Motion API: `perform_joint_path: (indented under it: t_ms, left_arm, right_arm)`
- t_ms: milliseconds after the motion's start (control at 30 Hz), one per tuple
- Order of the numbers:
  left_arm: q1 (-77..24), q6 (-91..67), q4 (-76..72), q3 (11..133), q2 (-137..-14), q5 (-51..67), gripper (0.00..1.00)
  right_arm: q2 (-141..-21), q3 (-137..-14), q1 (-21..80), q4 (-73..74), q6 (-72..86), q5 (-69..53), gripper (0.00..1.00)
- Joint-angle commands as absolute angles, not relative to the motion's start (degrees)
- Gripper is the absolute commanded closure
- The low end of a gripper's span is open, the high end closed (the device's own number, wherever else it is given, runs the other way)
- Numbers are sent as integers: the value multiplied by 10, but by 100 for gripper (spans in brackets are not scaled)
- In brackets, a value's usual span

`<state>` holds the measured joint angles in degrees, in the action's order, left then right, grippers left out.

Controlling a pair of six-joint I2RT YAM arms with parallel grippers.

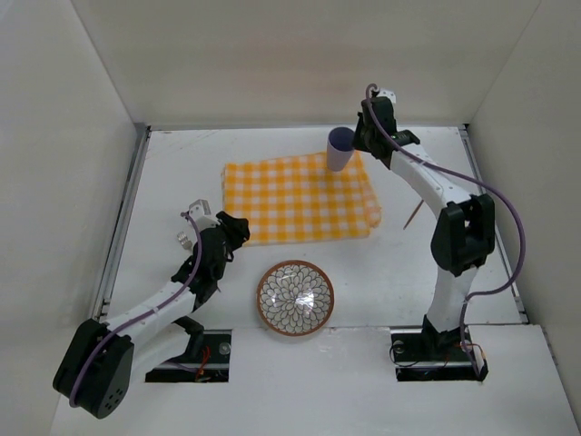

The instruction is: Set the dinner table for one person

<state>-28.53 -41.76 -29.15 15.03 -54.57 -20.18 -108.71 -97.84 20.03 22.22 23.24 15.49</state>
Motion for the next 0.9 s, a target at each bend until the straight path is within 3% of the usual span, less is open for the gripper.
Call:
perform_joint_path:
  t_ms: [0, 633, 867]
  left_arm:
    - [-287, -405, -327, 147, -541, -215, 57]
    - [-283, -407, -349, 143, -569, -221, 57]
    - [-282, -409, -349, 142, -572, -221, 57]
  right_arm:
    - [-1108, -1055, 189, 228, 219, 151, 91]
    - [-1202, -1067, 160, 228, 219, 134, 89]
    - [-1167, -1015, 161, 188, 223, 136, 48]
